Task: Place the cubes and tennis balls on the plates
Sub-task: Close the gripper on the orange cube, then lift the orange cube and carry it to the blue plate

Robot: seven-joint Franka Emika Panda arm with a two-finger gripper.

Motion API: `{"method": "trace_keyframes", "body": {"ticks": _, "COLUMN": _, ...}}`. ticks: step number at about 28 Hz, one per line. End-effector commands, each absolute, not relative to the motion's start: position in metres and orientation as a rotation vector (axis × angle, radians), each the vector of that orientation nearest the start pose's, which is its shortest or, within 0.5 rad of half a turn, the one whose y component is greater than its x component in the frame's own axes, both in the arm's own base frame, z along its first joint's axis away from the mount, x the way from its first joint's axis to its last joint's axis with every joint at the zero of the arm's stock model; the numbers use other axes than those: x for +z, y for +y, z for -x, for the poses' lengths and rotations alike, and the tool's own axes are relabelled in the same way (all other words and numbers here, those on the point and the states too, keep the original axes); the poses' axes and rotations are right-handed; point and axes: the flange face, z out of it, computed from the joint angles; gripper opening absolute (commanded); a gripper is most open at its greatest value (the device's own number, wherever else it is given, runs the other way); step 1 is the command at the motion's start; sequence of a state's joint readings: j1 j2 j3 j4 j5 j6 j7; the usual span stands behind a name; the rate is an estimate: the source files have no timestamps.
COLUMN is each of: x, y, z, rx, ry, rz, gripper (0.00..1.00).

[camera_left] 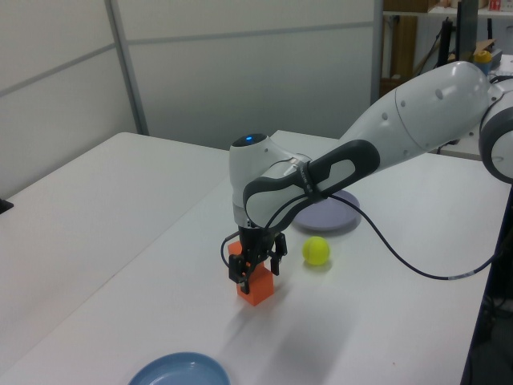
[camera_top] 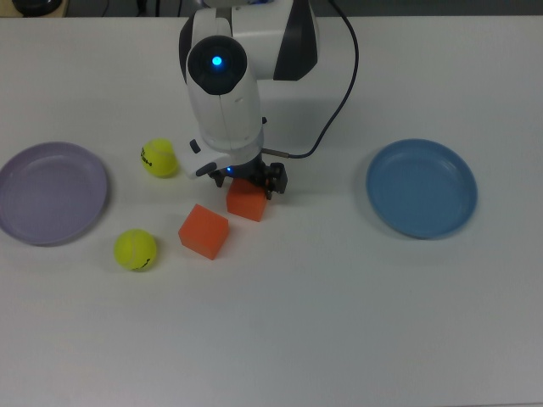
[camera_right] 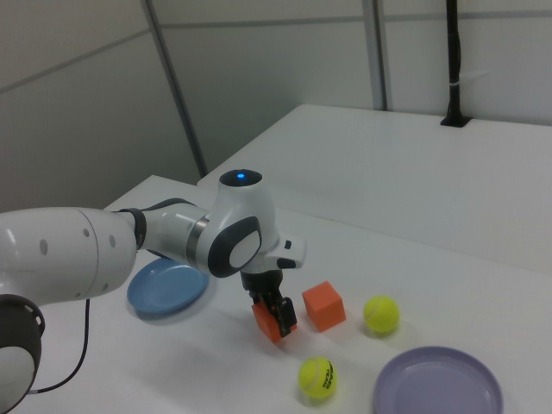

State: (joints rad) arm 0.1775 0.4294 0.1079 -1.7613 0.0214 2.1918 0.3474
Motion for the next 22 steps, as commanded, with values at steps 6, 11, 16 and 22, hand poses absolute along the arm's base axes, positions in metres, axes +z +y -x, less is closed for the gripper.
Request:
{"method": "trace_keyframes", "body": {"ticks": 6, "x": 0.339, "y": 0.193, "z": -0.633, "rx": -0.07, "ry": 0.156, "rz": 3.072, "gripper": 0.0}}
{"method": "trace_keyframes", "body": {"ticks": 11, "x": 0.367, "y": 0.223, "z": -0.622, "rx": -0.124, "ry": 0.077, "rz": 3.062, "gripper": 0.0}}
{"method": "trace_keyframes", "body": {"ticks": 16, "x": 0.396, "y": 0.276, "z": -0.606, "rx": -0.184, "ry": -0.019, "rz": 3.038, "gripper": 0.0}}
{"method": "trace_keyframes", "body": {"ticks": 22, "x": 0.424, "y": 0.349, "z": -0.582, "rx": -0.26, "ry": -0.149, "rz": 3.0, "gripper": 0.0}}
